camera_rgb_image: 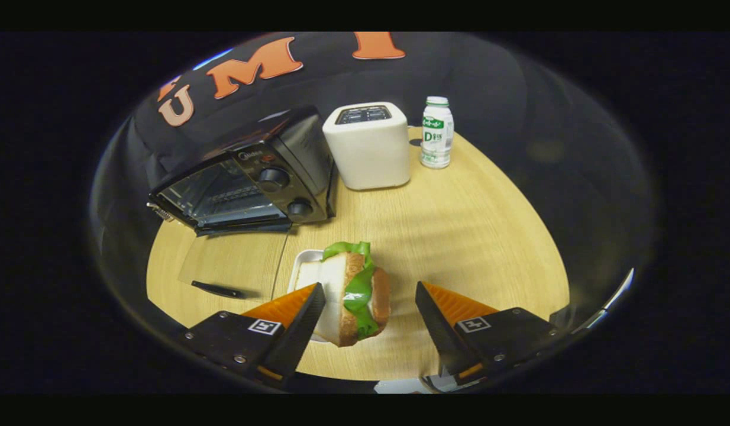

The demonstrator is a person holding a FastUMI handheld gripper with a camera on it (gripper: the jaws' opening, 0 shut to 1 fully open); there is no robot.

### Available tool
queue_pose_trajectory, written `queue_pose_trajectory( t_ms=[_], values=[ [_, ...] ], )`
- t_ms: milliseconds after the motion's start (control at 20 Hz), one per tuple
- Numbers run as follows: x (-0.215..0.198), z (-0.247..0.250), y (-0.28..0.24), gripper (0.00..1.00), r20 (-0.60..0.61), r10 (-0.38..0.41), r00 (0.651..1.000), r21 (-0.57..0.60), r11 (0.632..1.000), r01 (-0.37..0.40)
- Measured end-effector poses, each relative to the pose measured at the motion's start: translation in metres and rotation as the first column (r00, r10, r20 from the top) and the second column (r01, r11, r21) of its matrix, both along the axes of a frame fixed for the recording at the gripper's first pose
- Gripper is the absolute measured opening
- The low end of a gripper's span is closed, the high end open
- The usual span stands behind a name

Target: Open the toaster oven, put the food inside, and close the toaster oven door.

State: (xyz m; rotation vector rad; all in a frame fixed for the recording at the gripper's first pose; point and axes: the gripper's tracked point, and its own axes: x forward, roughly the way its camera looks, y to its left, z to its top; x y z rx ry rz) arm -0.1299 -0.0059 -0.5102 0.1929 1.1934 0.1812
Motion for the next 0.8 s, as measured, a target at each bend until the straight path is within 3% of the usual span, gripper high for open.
queue_pose_trajectory(
  t_ms=[150, 250, 400, 600, 800],
  values=[
    [-0.004, -0.007, 0.007, 0.9, -0.054, -0.042, 0.998, 0.111, 0.993, 0.048],
    [-0.004, -0.007, 0.014, 0.82, -0.073, -0.06, 0.996, 0.168, 0.983, 0.071],
    [-0.004, -0.003, 0.017, 0.58, -0.097, -0.082, 0.992, 0.218, 0.971, 0.102],
    [-0.003, 0.001, 0.008, 0.36, -0.11, -0.128, 0.986, 0.226, 0.963, 0.15],
    [-0.004, 0.01, -0.007, 0.33, -0.093, -0.14, 0.986, 0.186, 0.97, 0.156]
  ],
)
